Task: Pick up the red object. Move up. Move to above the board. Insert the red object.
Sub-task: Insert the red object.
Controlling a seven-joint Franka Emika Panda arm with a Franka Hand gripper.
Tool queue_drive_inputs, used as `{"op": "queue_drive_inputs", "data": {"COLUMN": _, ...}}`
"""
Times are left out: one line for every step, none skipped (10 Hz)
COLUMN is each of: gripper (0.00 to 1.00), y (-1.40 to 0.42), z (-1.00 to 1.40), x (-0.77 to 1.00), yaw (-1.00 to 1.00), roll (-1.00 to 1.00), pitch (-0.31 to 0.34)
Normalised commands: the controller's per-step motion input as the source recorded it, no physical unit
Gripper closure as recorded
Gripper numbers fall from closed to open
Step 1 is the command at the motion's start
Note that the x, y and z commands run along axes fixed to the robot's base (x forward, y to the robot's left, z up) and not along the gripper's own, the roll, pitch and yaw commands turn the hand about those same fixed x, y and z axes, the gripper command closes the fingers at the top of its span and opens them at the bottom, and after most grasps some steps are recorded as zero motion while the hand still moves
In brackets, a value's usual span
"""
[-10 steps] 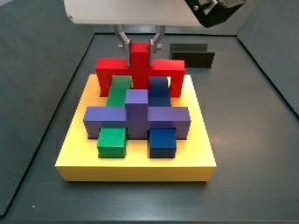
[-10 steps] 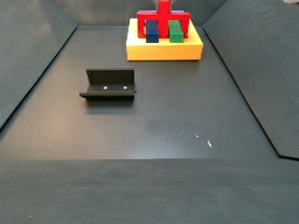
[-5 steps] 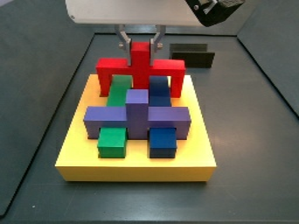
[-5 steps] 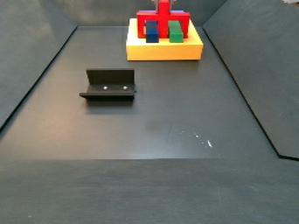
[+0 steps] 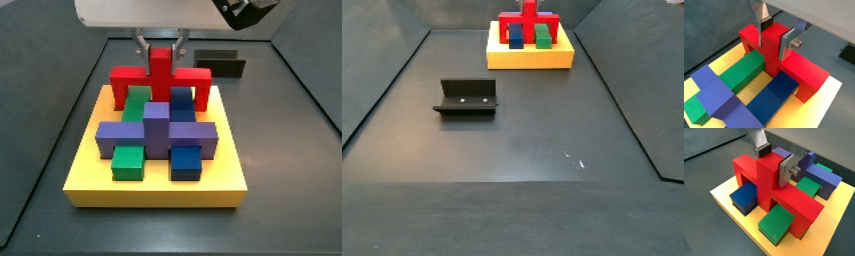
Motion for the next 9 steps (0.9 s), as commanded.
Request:
{"op": "queue_drive_inputs", "data": {"gripper": 1.0, "y": 0.19, "z": 0.0, "x": -0.25, "yaw": 0.13, "roll": 0.0, "pitch": -0.026}}
{"op": "queue_drive_inputs", "data": {"gripper": 1.0, "y": 0.1, "z": -0.04, "x": -0.36, "yaw": 0.02, "roll": 0.02, "pitch": 0.0}}
{"op": "queue_drive_inputs", "data": {"gripper": 1.0, "y": 0.24, "z": 0.0, "x": -0.11, "yaw": 0.13, "roll": 0.0, "pitch": 0.0}}
{"op": "queue_drive_inputs", "data": {"gripper": 1.0, "y": 0.06, "z": -0.01, "x": -0.06, "yaw": 0.01, "roll": 0.0, "pitch": 0.0}}
{"op": "queue_drive_inputs", "data": {"gripper": 1.0, "y": 0.01, "z": 0.0, "x": 0.0, "yaw": 0.08, "roll": 0.0, "pitch": 0.003}}
{"op": "queue_drive_inputs", "data": {"gripper": 1.0, "y": 0.0, "z": 0.0, "x": 0.04, "yaw": 0.0, "roll": 0.0, "pitch": 0.0}}
{"op": "queue_drive_inputs", "data": {"gripper": 1.0, "y": -0.01, "z": 0.0, "x": 0.03, "yaw": 0.0, "roll": 0.0, "pitch": 0.0}}
{"op": "queue_drive_inputs", "data": {"gripper": 1.0, "y": -0.26, "z": 0.0, "x": 0.12, "yaw": 0.0, "roll": 0.02, "pitch": 0.017}}
{"op": "queue_drive_inputs", "data": {"gripper": 1.0, "y": -0.31, "z": -0.05, "x": 0.15, "yaw": 0.31, "roll": 0.0, "pitch": 0.001}}
